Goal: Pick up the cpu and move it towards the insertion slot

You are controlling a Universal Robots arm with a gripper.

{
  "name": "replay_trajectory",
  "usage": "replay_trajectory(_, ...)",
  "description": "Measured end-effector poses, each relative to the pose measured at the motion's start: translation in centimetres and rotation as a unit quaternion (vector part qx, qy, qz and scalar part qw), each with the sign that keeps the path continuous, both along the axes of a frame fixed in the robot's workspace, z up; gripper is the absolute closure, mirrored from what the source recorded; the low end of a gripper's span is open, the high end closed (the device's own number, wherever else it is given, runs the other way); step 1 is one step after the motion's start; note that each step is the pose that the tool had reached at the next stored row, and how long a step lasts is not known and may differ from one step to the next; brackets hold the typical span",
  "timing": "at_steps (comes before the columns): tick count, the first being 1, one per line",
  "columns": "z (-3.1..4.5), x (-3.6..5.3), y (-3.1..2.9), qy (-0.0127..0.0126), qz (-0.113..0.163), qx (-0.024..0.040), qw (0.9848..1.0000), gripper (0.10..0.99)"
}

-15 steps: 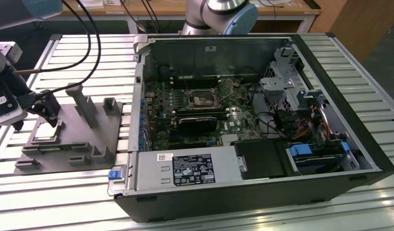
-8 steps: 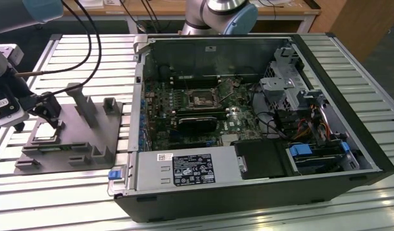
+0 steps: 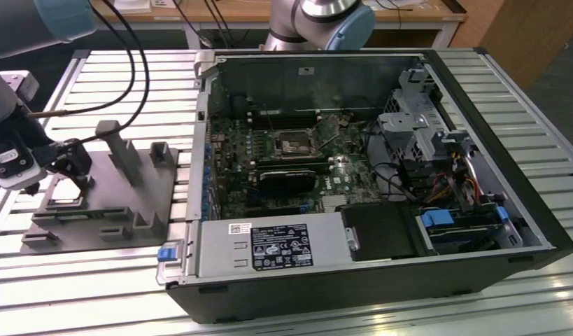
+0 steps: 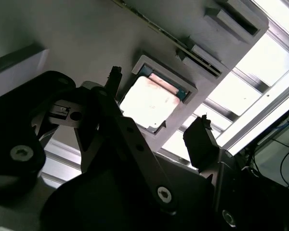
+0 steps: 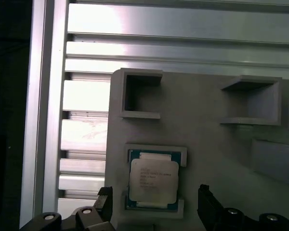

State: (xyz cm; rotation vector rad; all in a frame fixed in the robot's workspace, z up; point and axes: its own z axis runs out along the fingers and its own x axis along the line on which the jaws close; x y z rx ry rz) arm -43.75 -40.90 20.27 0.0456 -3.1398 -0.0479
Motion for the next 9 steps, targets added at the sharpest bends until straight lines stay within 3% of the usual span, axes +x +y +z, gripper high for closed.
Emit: replay_trajectory(9,-0.65,0.0,0.0,0.0,0.0,0.0,1.0,0.29)
